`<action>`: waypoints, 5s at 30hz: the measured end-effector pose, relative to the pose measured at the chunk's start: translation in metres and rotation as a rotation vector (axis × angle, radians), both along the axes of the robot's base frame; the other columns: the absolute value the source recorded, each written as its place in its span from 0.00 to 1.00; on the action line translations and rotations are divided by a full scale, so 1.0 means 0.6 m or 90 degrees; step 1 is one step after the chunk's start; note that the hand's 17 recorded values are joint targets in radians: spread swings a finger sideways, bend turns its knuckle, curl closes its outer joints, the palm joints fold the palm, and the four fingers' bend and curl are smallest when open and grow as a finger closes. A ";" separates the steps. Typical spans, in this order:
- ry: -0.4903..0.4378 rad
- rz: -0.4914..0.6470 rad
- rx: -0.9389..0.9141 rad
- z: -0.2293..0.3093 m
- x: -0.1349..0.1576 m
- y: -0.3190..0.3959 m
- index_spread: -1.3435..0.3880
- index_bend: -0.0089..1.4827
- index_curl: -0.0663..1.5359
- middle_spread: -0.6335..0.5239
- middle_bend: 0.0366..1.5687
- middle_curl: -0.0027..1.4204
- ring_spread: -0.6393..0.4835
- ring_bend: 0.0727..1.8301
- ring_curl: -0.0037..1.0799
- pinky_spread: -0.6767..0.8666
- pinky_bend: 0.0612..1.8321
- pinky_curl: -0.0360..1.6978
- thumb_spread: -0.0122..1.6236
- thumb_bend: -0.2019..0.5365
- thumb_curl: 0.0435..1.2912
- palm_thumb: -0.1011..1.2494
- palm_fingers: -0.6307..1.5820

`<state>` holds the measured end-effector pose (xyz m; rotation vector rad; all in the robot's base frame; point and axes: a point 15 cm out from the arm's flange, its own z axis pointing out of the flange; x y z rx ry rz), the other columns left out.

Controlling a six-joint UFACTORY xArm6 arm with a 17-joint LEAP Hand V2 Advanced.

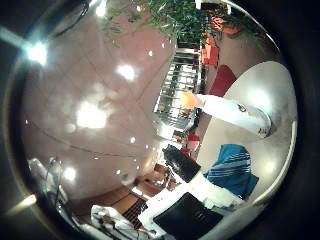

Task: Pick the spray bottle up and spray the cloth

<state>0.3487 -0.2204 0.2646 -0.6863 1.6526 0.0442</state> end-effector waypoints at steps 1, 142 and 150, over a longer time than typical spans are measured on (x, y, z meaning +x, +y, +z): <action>0.001 0.005 -0.002 -0.001 0.005 0.005 0.70 0.11 0.22 0.68 0.15 0.26 0.75 0.24 0.24 0.71 0.27 0.16 0.64 0.24 0.21 0.52 0.35; -0.019 0.079 -0.037 0.001 0.123 0.089 0.64 0.17 0.43 0.54 0.33 0.40 0.54 0.45 0.44 0.58 0.41 0.38 0.64 0.24 0.33 0.59 0.29; -0.008 0.066 -0.018 -0.019 0.105 0.086 0.67 0.12 0.33 0.61 0.22 0.31 0.67 0.33 0.34 0.71 0.32 0.28 0.64 0.24 0.30 0.57 0.32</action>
